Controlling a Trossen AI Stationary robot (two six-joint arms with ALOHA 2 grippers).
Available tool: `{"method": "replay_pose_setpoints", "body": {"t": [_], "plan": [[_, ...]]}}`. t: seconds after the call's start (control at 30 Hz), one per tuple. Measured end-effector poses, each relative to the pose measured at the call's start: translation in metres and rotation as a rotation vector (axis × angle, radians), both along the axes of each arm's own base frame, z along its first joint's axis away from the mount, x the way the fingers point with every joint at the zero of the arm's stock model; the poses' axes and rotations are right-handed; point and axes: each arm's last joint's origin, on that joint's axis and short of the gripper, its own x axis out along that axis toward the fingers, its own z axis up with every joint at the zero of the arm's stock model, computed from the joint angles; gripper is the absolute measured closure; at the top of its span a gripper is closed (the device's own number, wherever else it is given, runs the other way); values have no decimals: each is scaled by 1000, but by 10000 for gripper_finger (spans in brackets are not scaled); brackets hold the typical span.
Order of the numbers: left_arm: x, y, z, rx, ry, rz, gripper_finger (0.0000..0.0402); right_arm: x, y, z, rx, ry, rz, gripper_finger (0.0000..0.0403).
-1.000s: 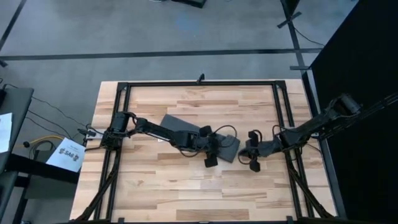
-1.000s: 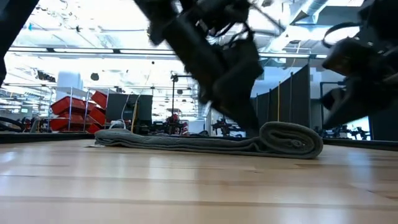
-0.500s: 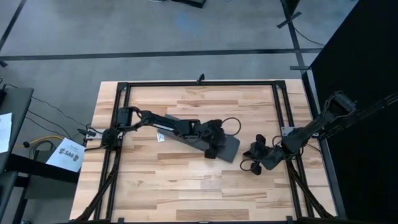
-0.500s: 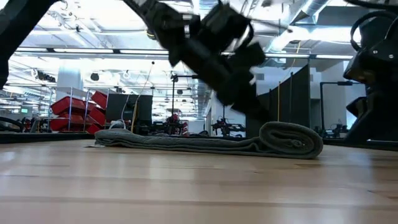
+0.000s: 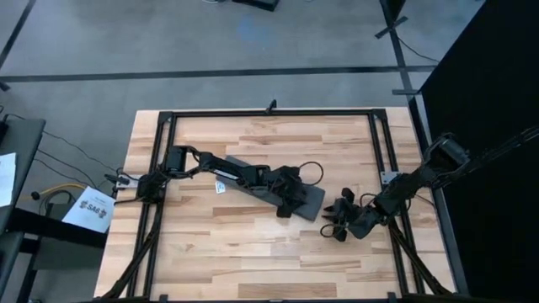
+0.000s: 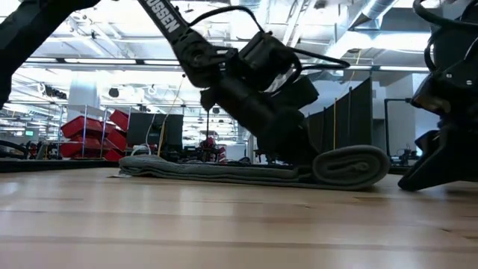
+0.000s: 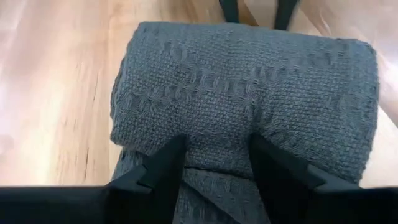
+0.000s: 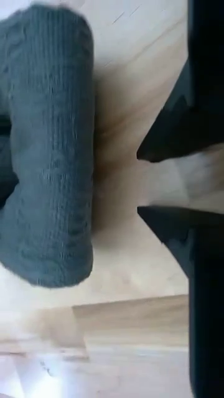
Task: Roll towel
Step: Roll the gray towel
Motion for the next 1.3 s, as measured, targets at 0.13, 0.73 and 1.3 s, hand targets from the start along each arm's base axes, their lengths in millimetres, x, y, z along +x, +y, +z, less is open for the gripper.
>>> {"method": "replay_pose_setpoints", "body": {"t": [0.13, 0.73, 1.3], "plan": [[-9, -2, -11, -36, -25, 31, 229, 4, -4, -5, -35, 1, -28, 228], [-22, -13, -17, -108, -80, 84, 228, 34, -19, 6, -170, 1, -2, 183], [-48, -13, 58, -14, 10, 8, 228, 61, -25, 22, -115, -24, 38, 184]]}}
